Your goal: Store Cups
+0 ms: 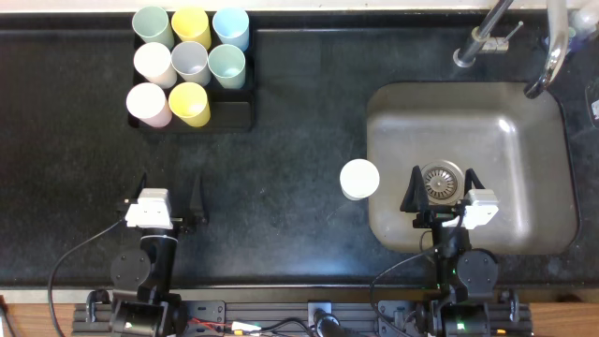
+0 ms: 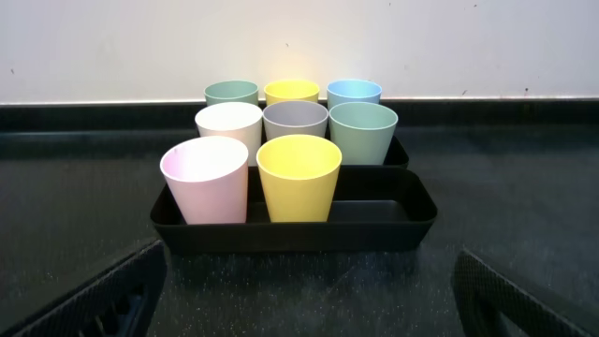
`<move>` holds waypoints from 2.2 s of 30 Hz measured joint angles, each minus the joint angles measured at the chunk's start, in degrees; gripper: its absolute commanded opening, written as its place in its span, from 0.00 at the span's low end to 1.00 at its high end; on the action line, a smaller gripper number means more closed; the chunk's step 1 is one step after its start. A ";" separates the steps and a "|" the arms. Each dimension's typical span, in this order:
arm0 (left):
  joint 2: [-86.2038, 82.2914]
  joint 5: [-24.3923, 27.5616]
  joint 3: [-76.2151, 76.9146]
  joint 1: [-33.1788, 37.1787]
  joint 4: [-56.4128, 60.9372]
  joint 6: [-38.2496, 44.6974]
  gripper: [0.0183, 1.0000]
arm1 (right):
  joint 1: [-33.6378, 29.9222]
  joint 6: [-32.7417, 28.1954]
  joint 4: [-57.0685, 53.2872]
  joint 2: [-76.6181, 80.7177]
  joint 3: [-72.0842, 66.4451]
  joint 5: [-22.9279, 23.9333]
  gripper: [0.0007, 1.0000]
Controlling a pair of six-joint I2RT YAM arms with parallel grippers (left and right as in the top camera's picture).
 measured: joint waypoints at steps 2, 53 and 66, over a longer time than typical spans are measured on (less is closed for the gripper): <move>0.00 0.00 0.00 0.00 0.02 0.00 1.00 | 0.00 0.02 0.04 0.00 0.00 0.00 0.99; -0.07 0.04 -0.31 0.00 0.09 -0.17 1.00 | 14.34 -26.71 -64.54 93.81 70.55 -3.87 0.30; -0.07 0.04 -0.31 0.00 0.09 -0.17 1.00 | 14.91 -23.89 -69.22 94.27 77.31 -5.97 0.04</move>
